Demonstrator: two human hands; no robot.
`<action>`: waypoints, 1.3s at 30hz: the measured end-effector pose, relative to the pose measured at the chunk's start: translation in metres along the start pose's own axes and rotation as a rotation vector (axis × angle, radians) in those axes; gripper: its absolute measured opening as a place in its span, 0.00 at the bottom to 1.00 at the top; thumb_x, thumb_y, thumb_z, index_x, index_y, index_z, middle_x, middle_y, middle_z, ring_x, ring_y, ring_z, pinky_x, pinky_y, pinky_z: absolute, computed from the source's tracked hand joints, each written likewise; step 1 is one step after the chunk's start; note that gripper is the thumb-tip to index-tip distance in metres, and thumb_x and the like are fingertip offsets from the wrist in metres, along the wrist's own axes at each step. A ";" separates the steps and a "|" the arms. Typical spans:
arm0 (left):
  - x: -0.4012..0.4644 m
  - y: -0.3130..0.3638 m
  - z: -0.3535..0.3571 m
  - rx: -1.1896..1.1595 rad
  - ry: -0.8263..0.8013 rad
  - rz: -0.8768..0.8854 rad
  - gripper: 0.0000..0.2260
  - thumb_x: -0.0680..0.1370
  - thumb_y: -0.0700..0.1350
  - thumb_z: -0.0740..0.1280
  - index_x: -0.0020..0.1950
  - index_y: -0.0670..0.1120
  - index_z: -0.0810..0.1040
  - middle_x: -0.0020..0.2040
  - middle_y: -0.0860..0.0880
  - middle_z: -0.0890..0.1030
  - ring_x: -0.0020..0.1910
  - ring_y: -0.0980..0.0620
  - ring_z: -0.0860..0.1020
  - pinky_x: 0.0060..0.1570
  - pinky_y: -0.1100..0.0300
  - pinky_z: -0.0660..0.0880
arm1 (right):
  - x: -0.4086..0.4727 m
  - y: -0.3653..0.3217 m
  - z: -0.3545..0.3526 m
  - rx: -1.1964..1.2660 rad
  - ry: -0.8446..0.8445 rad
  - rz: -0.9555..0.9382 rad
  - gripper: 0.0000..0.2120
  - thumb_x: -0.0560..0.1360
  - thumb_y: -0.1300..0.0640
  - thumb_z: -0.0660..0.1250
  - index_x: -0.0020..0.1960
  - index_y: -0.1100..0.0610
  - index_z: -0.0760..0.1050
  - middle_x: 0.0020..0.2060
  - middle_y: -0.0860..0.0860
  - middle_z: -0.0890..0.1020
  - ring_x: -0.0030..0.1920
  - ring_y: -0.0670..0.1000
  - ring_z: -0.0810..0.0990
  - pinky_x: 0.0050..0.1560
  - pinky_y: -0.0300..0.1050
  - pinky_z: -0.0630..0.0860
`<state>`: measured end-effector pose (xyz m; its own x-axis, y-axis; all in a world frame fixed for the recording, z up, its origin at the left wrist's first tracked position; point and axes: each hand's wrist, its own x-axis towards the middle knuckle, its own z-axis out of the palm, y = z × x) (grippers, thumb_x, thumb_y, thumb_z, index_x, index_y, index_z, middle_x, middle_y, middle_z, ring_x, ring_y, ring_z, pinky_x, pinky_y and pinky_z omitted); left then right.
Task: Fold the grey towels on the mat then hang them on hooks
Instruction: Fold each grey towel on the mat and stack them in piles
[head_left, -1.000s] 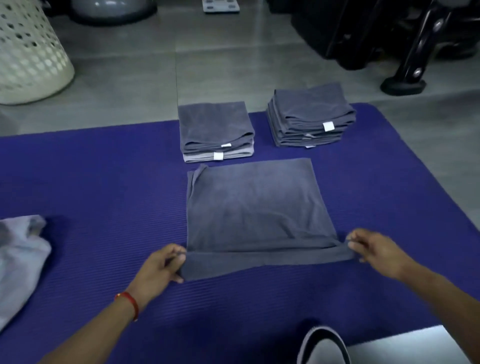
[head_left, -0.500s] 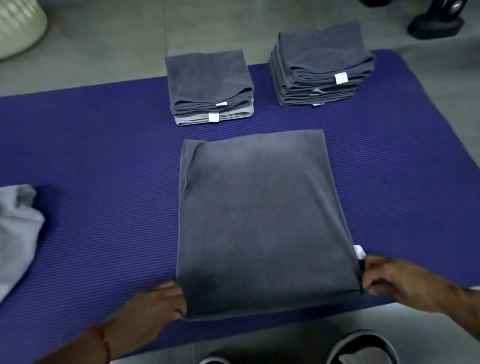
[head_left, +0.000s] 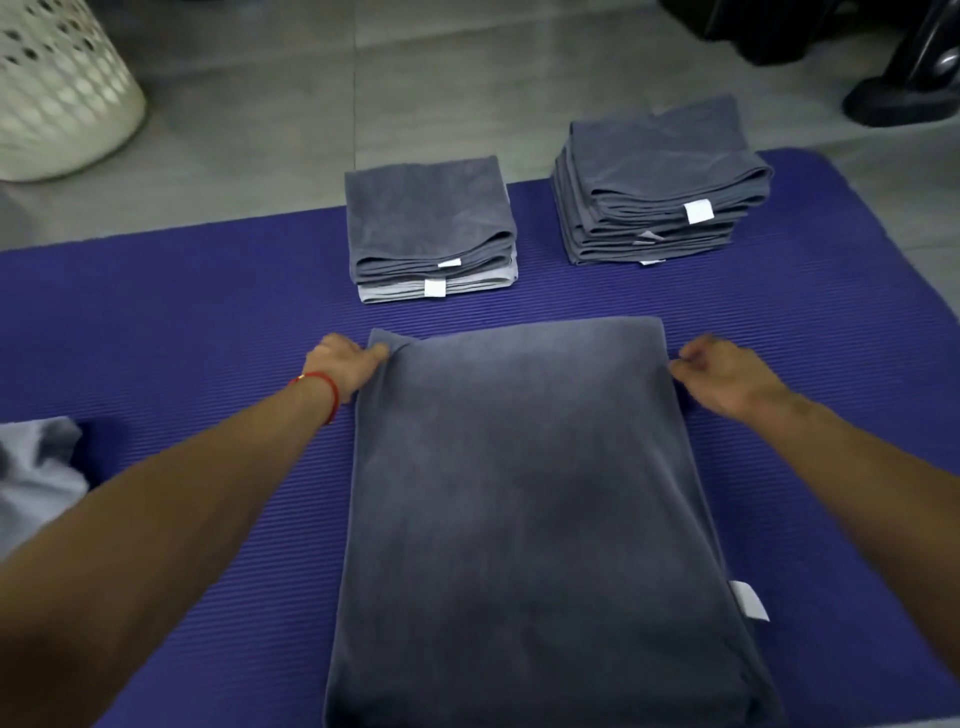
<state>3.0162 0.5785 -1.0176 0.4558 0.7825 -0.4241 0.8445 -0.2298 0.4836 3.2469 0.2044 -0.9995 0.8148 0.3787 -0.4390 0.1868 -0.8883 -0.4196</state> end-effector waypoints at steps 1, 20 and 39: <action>0.005 0.003 0.002 -0.077 -0.002 -0.054 0.18 0.76 0.57 0.70 0.45 0.40 0.82 0.46 0.41 0.84 0.48 0.41 0.83 0.52 0.46 0.82 | 0.009 -0.007 0.002 0.042 -0.002 0.041 0.18 0.82 0.47 0.62 0.58 0.62 0.78 0.52 0.58 0.83 0.56 0.61 0.80 0.56 0.53 0.76; 0.020 -0.011 -0.006 -0.805 0.050 -0.076 0.03 0.77 0.35 0.71 0.49 0.40 0.84 0.50 0.41 0.85 0.45 0.47 0.85 0.49 0.50 0.83 | 0.066 -0.013 0.006 1.005 0.150 0.071 0.13 0.75 0.69 0.71 0.55 0.57 0.84 0.51 0.54 0.87 0.53 0.53 0.85 0.56 0.45 0.82; -0.032 -0.044 0.090 0.714 0.065 0.607 0.30 0.81 0.65 0.40 0.82 0.59 0.41 0.83 0.48 0.43 0.81 0.41 0.40 0.77 0.36 0.43 | 0.035 0.011 0.092 -0.596 0.102 -0.348 0.35 0.79 0.32 0.33 0.82 0.46 0.33 0.82 0.50 0.36 0.81 0.57 0.33 0.79 0.65 0.37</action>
<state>2.9898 0.5116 -1.0941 0.8764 0.4383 -0.1994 0.4499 -0.8930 0.0145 3.2273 0.2319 -1.0927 0.6952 0.6665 -0.2693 0.6917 -0.7222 -0.0018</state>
